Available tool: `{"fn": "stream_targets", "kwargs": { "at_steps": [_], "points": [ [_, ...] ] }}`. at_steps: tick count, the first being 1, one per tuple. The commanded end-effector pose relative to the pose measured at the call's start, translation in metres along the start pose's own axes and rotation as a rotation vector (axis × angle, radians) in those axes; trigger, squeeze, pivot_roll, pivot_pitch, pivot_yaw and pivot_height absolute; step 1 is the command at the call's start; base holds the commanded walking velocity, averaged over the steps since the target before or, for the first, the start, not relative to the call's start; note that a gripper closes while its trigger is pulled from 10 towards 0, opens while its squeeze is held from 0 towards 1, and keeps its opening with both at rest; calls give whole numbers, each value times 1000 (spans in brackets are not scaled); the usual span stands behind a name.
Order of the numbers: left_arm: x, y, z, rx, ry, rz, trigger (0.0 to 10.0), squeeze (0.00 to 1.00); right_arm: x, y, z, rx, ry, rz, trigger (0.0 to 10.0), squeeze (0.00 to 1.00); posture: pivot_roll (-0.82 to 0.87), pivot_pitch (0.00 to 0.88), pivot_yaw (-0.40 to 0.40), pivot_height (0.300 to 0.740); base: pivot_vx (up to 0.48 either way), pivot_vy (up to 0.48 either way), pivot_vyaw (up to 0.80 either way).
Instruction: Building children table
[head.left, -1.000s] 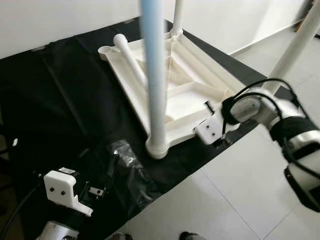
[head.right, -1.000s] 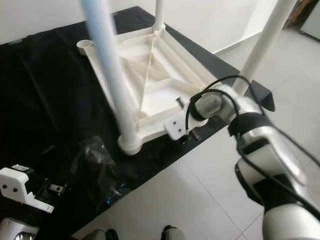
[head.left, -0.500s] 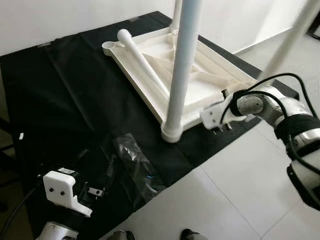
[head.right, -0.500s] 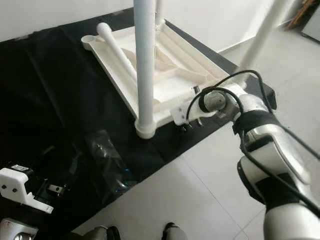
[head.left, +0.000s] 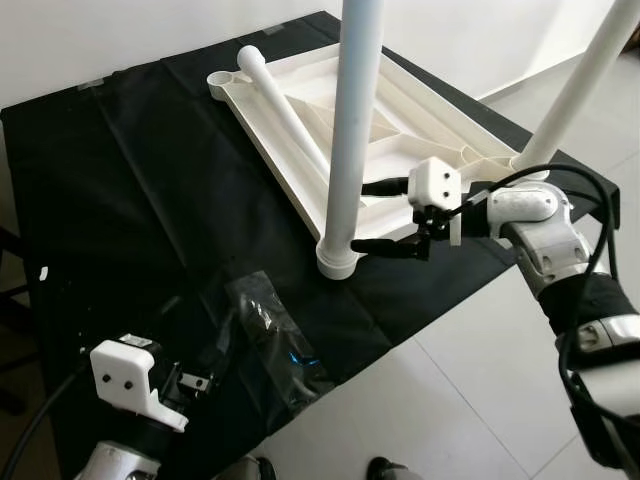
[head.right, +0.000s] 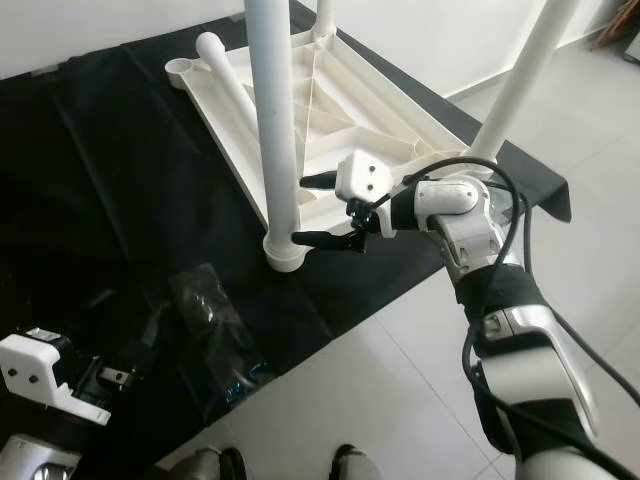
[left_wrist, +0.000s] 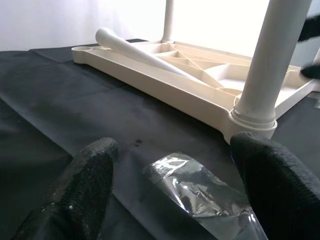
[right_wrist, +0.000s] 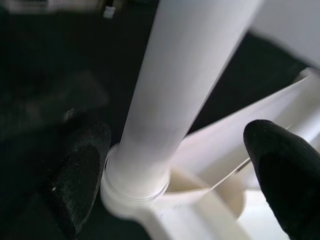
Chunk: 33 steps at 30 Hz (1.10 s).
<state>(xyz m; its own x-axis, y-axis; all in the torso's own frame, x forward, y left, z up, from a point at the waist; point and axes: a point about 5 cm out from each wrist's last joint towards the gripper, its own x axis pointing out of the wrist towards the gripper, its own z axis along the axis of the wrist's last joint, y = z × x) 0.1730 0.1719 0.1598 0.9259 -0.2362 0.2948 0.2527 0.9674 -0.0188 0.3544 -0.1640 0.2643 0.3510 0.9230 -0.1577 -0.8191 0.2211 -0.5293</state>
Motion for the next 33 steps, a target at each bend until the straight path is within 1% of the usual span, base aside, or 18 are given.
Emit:
{"fn": "stream_targets", "kwargs": {
  "at_steps": [1,3,4,5,6,10,13,15,16,18,19,21,22,23,25,31,33],
  "points": [
    [-4,1,-3,-9,24,4,10000,0,0,1,1,38,-60,-23,10000,0,73,204,8,740,0,0,0],
    [-4,1,-3,-7,23,4,10000,0,-1,1,1,79,-106,-46,10000,0,76,205,8,740,0,0,0],
    [-4,1,-3,-7,23,4,10000,0,-1,1,1,79,-106,-46,10000,0,76,205,8,740,0,0,0],
    [-4,1,-3,-5,23,4,10000,0,-2,-1,0,96,-126,-71,10000,0,76,205,8,740,0,0,0],
    [-4,1,-3,-4,23,5,10000,0,-4,-5,0,125,-151,-126,10000,0,78,207,7,740,0,0,0],
    [-4,1,-2,-4,23,5,10000,0,-5,-7,1,151,-176,-142,10000,0,80,208,8,740,0,0,0],
    [-4,1,-1,-3,23,4,10000,0,4,-7,2,240,-254,-111,10000,0,81,212,12,740,0,0,0],
    [-4,1,-1,-3,23,4,10000,0,11,-5,1,279,-278,-95,10000,0,88,217,13,740,0,0,0],
    [-4,1,-1,-3,23,4,10000,0,11,-5,1,279,-278,-95,10000,0,88,217,13,740,0,0,0],
    [-5,1,0,-2,23,4,10000,0,19,-3,-3,297,-271,-71,10000,0,91,220,16,740,0,0,0],
    [-5,1,0,-2,23,4,10000,0,19,-3,-3,297,-271,-71,10000,0,91,220,16,740,0,0,0],
    [-5,1,1,0,24,3,10000,0,29,5,-6,309,-258,10,10000,0,99,227,18,740,0,0,0],
    [-5,1,1,0,24,3,10000,0,29,5,-6,309,-258,10,10000,0,99,227,18,740,0,0,0],
    [-6,0,2,1,24,1,10000,0,34,6,-8,307,-244,32,10000,0,107,240,21,740,0,0,0],
    [-8,0,5,1,25,-4,10000,0,38,2,-8,290,-207,36,10000,0,111,252,23,740,0,0,0],
    [-11,-1,12,16,16,-22,10000,0,37,-8,-5,272,-168,35,10000,0,129,288,25,740,0,0,0],
    [-15,-5,19,24,10,-56,10000,0,37,-10,-2,257,-148,74,10000,0,140,313,24,740,0,0,0]
  ]
}}
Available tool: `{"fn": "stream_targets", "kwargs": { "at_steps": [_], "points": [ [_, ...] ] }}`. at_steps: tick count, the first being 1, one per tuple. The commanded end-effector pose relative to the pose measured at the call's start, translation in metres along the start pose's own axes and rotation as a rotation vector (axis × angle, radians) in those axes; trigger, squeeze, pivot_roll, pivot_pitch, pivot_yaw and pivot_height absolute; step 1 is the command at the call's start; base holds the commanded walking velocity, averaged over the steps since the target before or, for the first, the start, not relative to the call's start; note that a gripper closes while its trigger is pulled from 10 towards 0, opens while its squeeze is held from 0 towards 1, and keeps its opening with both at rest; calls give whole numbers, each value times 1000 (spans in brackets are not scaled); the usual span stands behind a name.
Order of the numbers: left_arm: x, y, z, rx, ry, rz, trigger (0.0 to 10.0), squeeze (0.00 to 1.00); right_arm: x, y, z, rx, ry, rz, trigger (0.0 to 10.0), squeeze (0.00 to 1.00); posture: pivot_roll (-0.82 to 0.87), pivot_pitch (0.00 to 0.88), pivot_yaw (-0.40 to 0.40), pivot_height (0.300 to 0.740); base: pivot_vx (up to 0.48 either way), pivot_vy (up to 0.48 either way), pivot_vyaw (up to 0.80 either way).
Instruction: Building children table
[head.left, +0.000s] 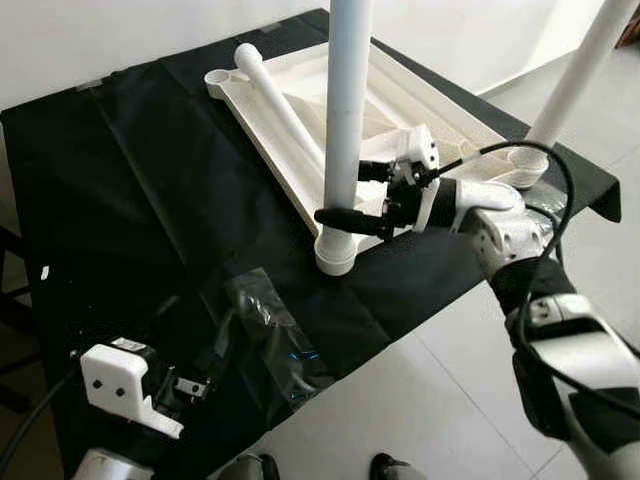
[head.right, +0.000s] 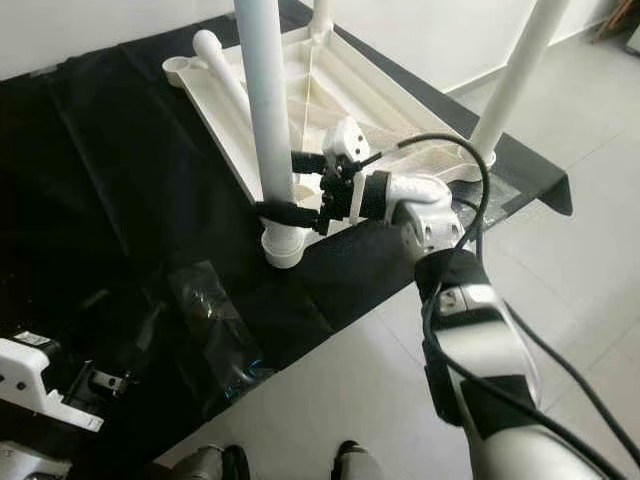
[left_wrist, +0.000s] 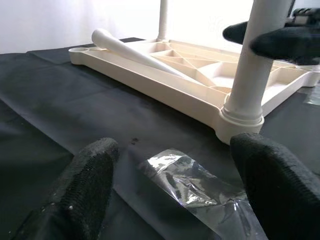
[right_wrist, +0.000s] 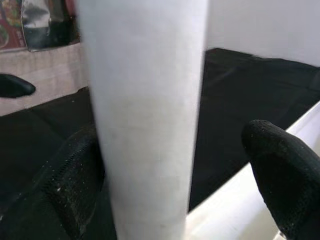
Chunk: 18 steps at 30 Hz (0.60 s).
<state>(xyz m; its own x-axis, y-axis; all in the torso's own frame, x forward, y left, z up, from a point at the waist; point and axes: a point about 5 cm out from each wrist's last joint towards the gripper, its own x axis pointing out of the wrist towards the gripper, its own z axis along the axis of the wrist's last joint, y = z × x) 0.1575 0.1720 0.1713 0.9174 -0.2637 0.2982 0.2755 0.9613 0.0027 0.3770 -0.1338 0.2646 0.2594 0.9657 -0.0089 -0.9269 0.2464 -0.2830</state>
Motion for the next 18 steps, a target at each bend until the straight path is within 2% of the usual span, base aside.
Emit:
{"fn": "stream_targets", "kwargs": {
  "at_steps": [1,3,4,5,6,9,10,16,17,18],
  "points": [
    [-4,-2,4,11,13,-28,10000,0,1,2,-2,-9,36,40,10000,0,140,313,24,740,0,0,0],
    [-5,-4,7,12,12,-45,10000,0,1,2,-1,-12,43,61,10000,0,143,319,22,740,0,0,0],
    [-8,-8,11,3,16,-86,10000,0,2,2,0,-13,53,99,10000,0,145,328,19,740,0,0,0],
    [-10,-10,13,-8,19,-117,10000,0,2,3,1,-14,59,126,9569,0,145,330,18,740,0,0,0],
    [-11,-13,17,-42,14,-165,10000,0,3,4,2,-14,66,153,6941,0,143,335,10,740,0,0,0],
    [-12,-16,20,-66,10,-197,10000,0,3,4,2,-14,71,169,6941,0,142,337,9,740,0,0,0],
    [-10,-18,33,-141,-24,-268,10000,0,5,4,5,-16,80,213,0,0,136,342,1,740,0,0,0],
    [-7,-20,44,-176,-47,-349,10000,0,6,4,6,-23,90,240,0,0,135,341,-4,740,0,0,0],
    [-6,-24,52,-210,-72,-417,10000,0,8,3,8,-33,92,243,0,0,119,332,-12,740,0,0,0],
    [-6,-24,52,-210,-72,-417,10000,0,8,3,8,-33,92,243,0,0,119,332,-12,740,0,0,0]
  ]
}}
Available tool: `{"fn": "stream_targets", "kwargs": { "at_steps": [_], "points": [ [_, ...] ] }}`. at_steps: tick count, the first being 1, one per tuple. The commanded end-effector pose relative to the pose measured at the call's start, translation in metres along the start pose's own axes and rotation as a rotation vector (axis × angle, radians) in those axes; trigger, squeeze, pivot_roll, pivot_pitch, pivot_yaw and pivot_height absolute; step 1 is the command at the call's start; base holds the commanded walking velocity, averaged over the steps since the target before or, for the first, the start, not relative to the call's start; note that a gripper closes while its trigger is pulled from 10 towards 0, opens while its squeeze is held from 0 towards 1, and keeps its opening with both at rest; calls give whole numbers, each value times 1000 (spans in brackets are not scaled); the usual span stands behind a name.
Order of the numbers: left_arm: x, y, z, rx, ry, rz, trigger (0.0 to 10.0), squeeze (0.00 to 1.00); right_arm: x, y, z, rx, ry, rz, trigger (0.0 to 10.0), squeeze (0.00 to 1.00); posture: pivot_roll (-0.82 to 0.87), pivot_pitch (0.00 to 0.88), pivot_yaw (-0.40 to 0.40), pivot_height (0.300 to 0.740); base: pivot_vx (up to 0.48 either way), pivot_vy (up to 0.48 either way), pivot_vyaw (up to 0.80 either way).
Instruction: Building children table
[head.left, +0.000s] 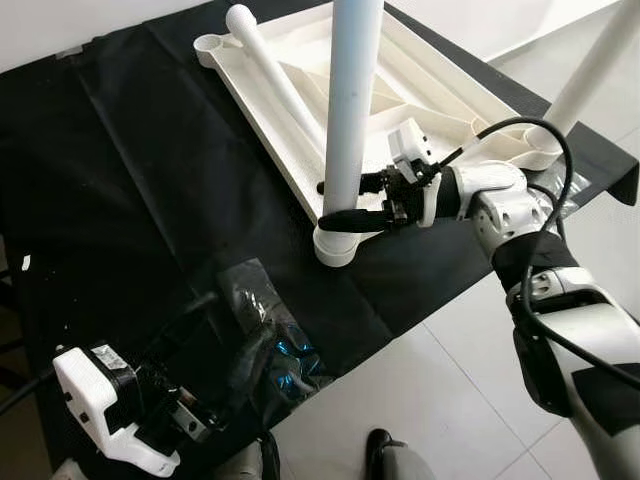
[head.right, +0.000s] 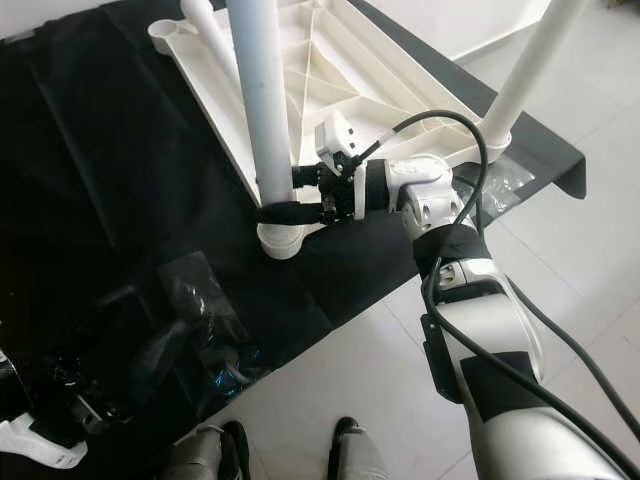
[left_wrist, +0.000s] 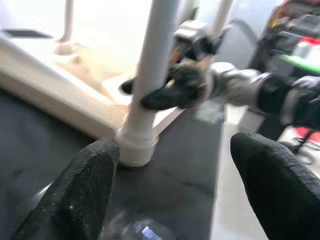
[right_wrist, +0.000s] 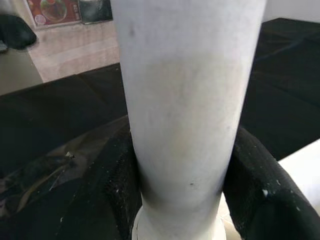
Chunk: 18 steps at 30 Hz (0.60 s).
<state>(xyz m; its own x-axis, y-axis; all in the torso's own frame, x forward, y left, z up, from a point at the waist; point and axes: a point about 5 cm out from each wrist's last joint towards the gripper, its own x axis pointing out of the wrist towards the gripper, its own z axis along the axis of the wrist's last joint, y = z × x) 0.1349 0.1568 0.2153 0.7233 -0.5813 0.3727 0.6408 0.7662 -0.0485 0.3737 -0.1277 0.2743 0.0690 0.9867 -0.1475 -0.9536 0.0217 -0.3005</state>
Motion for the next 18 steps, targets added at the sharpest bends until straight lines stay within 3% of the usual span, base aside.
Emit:
{"fn": "stream_targets", "kwargs": {
  "at_steps": [1,6,7,8,9,11,12,13,14,15,16,18],
  "points": [
    [0,-5,4,-23,-3,-41,10000,0,4,1,-2,5,15,19,0,0,119,332,-12,740,0,0,0],
    [1,-5,5,-36,-13,-57,10000,0,3,0,-4,-6,19,-27,0,0,105,324,-20,740,0,0,0],
    [2,-3,3,-48,-25,-41,10000,0,5,4,-21,26,18,-193,0,0,75,316,-42,740,0,0,0],
    [2,-3,3,-48,-25,-41,10000,0,5,4,-21,26,18,-193,0,0,75,316,-42,740,0,0,0],
    [2,-2,0,-51,-26,-31,10000,0,13,16,-35,69,7,-292,0,0,50,310,-52,740,0,0,0],
    [2,-2,0,-51,-26,-31,10000,0,13,16,-35,69,7,-292,0,0,50,310,-52,740,0,0,0],
    [3,0,-2,-52,-25,-23,10000,0,20,28,-43,102,5,-371,0,0,45,309,-54,740,0,0,0],
    [3,0,-2,-52,-25,-23,10000,0,20,28,-43,102,5,-371,0,0,45,309,-54,740,0,0,0],
    [3,2,-8,-56,-15,-17,10000,0,33,50,-60,132,127,-679,0,0,17,304,-44,740,0,0,0],
    [3,2,-8,-56,-15,-17,10000,0,33,50,-60,132,127,-679,0,0,17,304,-44,740,0,0,0],
    [4,4,-15,-62,-4,-13,10000,0,44,80,-65,139,182,-858,0,0,8,294,-30,740,0,0,0],
    [4,4,-15,-62,-4,-13,10000,0,44,80,-65,139,182,-858,0,0,8,294,-30,740,0,0,0]
  ]
}}
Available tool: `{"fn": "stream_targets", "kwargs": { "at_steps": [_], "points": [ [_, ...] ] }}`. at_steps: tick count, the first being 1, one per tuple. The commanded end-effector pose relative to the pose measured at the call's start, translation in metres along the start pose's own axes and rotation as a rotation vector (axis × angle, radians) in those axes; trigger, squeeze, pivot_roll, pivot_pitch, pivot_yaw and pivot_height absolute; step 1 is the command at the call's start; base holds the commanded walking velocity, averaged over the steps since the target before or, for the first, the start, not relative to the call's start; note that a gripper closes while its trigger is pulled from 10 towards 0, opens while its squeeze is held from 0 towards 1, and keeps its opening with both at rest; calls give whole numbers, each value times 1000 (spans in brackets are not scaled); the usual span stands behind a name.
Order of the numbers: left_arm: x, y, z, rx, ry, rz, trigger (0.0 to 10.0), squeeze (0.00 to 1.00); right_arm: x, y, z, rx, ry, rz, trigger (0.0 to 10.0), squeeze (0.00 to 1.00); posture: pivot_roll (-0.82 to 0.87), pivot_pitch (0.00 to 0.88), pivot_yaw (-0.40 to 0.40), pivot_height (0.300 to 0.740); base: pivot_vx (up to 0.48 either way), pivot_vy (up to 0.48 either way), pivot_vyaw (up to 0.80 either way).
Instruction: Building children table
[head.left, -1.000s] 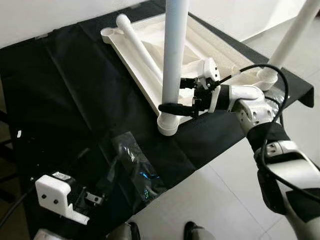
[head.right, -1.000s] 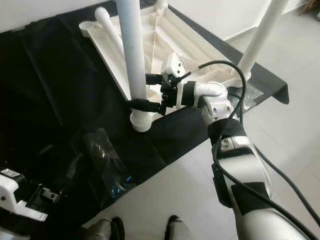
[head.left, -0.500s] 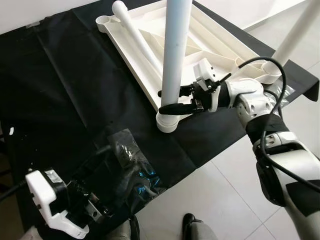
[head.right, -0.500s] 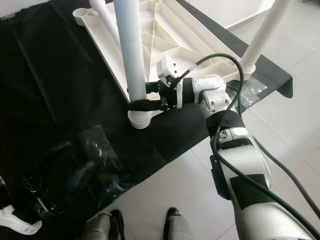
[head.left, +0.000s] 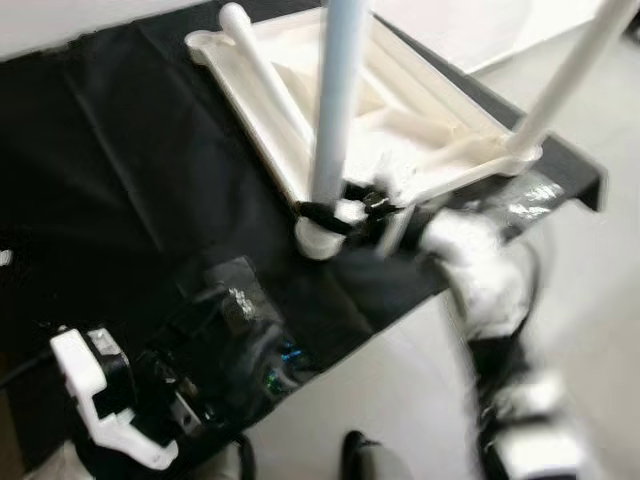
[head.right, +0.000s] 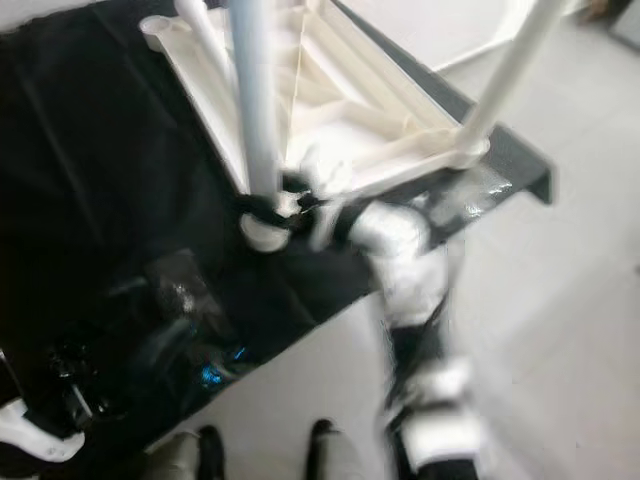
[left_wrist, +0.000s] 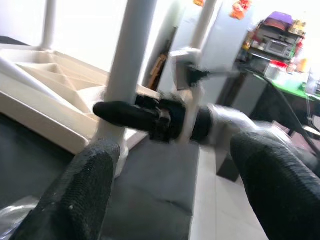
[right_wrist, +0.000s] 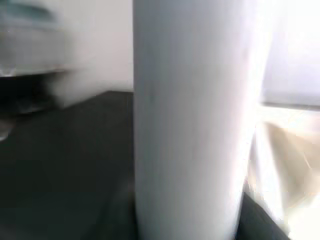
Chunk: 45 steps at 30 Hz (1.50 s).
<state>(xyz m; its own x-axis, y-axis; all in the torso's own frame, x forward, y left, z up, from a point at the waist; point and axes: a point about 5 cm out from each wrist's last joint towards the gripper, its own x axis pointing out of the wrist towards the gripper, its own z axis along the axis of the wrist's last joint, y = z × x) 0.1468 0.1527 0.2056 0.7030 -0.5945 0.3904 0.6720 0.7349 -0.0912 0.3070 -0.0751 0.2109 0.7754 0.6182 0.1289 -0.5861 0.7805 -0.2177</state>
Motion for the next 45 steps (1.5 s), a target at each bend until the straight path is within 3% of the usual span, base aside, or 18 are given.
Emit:
{"fn": "stream_targets", "kwargs": {
  "at_steps": [1,2,3,9,10,11,12,15,18,23,24,25,32,36,37,38,39,45],
  "points": [
    [-3,1,-9,-17,31,14,10000,0,-16,6,-35,-23,232,-108,0,0,-4,285,-8,740,0,0,0],
    [-1,1,-16,-20,50,8,10000,0,-22,16,-35,-6,234,-157,0,0,-8,277,-3,740,0,0,0],
    [3,1,-21,-5,74,-1,10000,0,-16,21,-33,4,203,-123,0,0,-5,269,-2,740,0,0,0],
    [6,6,-22,-6,73,-16,10000,0,-4,16,-27,-20,173,-95,0,0,-8,253,2,740,0,0,0],
    [7,7,-23,-5,72,-16,10000,0,-3,16,-24,-24,179,-84,10000,0,-10,248,5,740,0,0,0],
    [7,7,-23,-5,72,-16,10000,0,-3,16,-24,-24,179,-84,10000,0,-10,248,5,740,0,0,0],
    [7,8,-23,6,69,-5,10000,0,-5,19,-20,-13,210,-26,10000,1000,-8,248,7,740,0,0,0],
    [8,9,-24,25,63,7,10000,0,-5,14,-14,-10,204,13,10000,1000,-5,249,7,740,0,0,0],
    [9,9,-24,41,62,15,10000,0,6,-1,10,27,58,212,10000,1000,1,250,7,740,0,0,0],
    [9,9,-24,46,62,17,10000,0,9,-11,22,9,0,382,10000,1000,1,250,7,740,0,0,0],
    [10,9,-23,48,62,18,10000,0,11,-19,24,-53,1,467,10000,267,13,252,8,740,0,0,0],
    [10,9,-23,49,61,19,10000,0,14,-30,22,-105,41,529,10000,0,13,252,8,740,0,0,0],
    [10,8,-20,51,61,17,10000,0,21,-46,26,-119,62,644,10000,0,52,262,17,740,0,0,0],
    [9,5,-16,52,68,15,10000,0,36,-52,44,-58,24,799,10000,0,99,279,21,740,0,0,0],
    [8,4,-16,52,70,16,10000,0,38,-53,45,-66,33,835,9059,0,102,281,21,740,0,0,0],
    [8,4,-16,52,70,16,10000,0,38,-53,45,-66,33,835,9059,0,102,281,21,740,0,0,0],
    [7,3,-15,52,71,18,10000,0,40,-55,45,-88,53,859,0,0,111,289,19,740,0,0,0],
    [4,0,-11,49,77,31,10000,0,46,-67,55,-102,34,898,0,0,121,306,12,740,0,0,0]
  ]
}}
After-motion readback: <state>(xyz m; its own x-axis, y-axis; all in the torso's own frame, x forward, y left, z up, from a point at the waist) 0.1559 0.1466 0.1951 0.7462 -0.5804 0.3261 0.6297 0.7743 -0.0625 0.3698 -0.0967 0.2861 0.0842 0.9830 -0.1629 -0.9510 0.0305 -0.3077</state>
